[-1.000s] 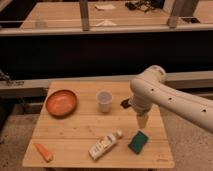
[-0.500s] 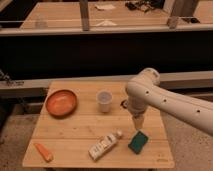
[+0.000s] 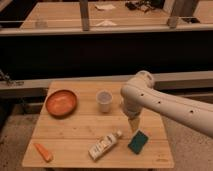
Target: Place the bottle in the ceramic bowl
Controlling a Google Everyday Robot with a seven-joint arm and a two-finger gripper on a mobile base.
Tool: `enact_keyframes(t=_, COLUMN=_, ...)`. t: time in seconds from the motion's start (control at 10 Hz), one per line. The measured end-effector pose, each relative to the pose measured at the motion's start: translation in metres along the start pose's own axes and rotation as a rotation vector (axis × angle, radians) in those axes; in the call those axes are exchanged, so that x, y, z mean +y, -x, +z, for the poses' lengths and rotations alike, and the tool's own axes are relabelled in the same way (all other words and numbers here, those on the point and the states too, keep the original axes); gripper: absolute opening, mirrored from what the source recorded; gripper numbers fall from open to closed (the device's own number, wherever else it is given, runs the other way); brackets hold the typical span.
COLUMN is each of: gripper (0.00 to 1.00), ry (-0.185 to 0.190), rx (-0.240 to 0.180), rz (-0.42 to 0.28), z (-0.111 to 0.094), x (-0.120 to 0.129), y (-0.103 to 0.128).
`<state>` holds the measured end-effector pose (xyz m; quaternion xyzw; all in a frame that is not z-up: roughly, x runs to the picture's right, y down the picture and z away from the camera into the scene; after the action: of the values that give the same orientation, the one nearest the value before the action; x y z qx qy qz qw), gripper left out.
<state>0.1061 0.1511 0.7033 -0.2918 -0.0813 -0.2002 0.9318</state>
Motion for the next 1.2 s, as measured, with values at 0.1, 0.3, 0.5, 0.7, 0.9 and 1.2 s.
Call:
enact_keyframes(t=0.1, gripper=0.80, ry=0.001, rx=-0.006, rz=-0.013, z=0.004, x=-0.001, y=0.005)
enact_keyframes(t=0.3, gripper=0.80, ry=0.001, rx=-0.016, rz=-0.033, z=0.010, x=0.000, y=0.009)
enact_keyframes(t=0.5, gripper=0.80, ry=0.001, rx=-0.025, rz=-0.043, z=0.015, x=0.002, y=0.013)
enact_keyframes(t=0.7, gripper=0.80, ry=0.002, rx=-0.037, rz=-0.054, z=0.021, x=0.004, y=0.020)
enact_keyframes(t=0.9, gripper=0.80, ry=0.005, rx=-0.049, rz=-0.065, z=0.029, x=0.006, y=0.026)
enact_keyframes(t=1.2, gripper=0.80, ry=0.009, rx=-0.064, rz=-0.078, z=0.039, x=0.011, y=0.033)
